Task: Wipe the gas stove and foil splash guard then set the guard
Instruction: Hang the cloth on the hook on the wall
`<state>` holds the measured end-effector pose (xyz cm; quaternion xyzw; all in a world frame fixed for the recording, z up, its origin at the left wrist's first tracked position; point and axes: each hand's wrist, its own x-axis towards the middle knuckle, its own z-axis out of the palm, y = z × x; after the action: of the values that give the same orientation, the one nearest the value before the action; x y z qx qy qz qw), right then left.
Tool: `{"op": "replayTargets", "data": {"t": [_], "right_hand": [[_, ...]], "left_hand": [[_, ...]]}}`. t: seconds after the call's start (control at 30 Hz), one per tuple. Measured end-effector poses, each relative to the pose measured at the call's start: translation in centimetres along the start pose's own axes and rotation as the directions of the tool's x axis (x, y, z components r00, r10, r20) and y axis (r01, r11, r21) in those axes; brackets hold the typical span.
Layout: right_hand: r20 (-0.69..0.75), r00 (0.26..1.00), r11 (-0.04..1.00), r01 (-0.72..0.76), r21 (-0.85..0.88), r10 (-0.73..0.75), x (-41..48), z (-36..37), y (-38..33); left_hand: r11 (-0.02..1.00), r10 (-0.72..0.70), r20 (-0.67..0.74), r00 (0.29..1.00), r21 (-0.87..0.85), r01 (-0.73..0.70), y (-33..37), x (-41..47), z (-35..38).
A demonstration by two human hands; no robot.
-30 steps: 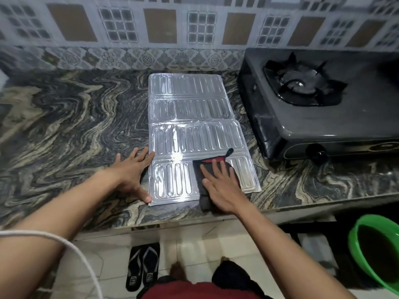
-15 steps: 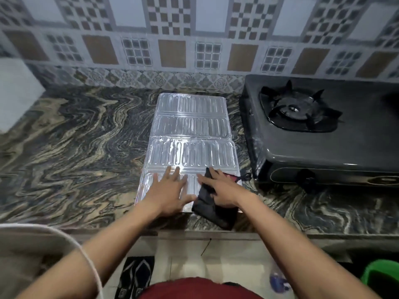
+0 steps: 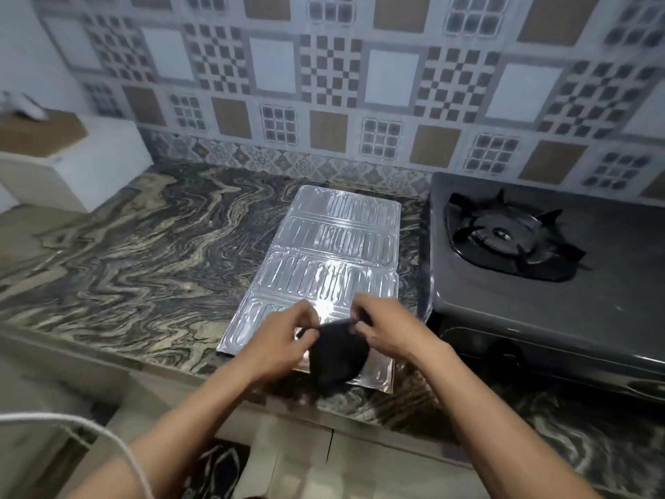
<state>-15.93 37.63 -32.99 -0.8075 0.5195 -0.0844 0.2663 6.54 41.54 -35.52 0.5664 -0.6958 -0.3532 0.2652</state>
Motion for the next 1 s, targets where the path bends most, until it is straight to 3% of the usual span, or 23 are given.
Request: {"op": "replayTargets", "data": {"t": [0.17,0.43,0.53,0.73,1.0], "right_hand": [[-0.146,0.988,0.974,0.079,0.212,-0.048,-2.0,-5.8,-2.1],[-0.250,0.961,0.811,0.240,0.534,-0.120,-2.2,-15.9,-4.3],[-0.331,0.934,0.774,0.308,0.553,-0.135,-1.6,-19.5,-5.2],[-0.313,0.936,0.811,0.307,0.499,-0.162,0.6,-27.4,-5.3],[-0.234,0.958,0.843,0.262,0.469,-0.168,5.8,-34.5,-3.7]], "left_hand": [[0.954,0.082,-0.062,0.995,-0.284,-0.096,6.1,1.8,-6.5],[0.893,0.258,-0.089,0.962,-0.359,-0.272,14.3,6.1,-12.7],[0.876,0.314,-0.028,0.949,-0.376,-0.301,16.4,8.3,-13.5],[0.855,0.401,0.003,0.916,-0.361,-0.373,20.0,13.1,-16.5],[0.870,0.483,0.039,0.875,-0.133,-0.474,23.8,21.2,-21.6]]}}
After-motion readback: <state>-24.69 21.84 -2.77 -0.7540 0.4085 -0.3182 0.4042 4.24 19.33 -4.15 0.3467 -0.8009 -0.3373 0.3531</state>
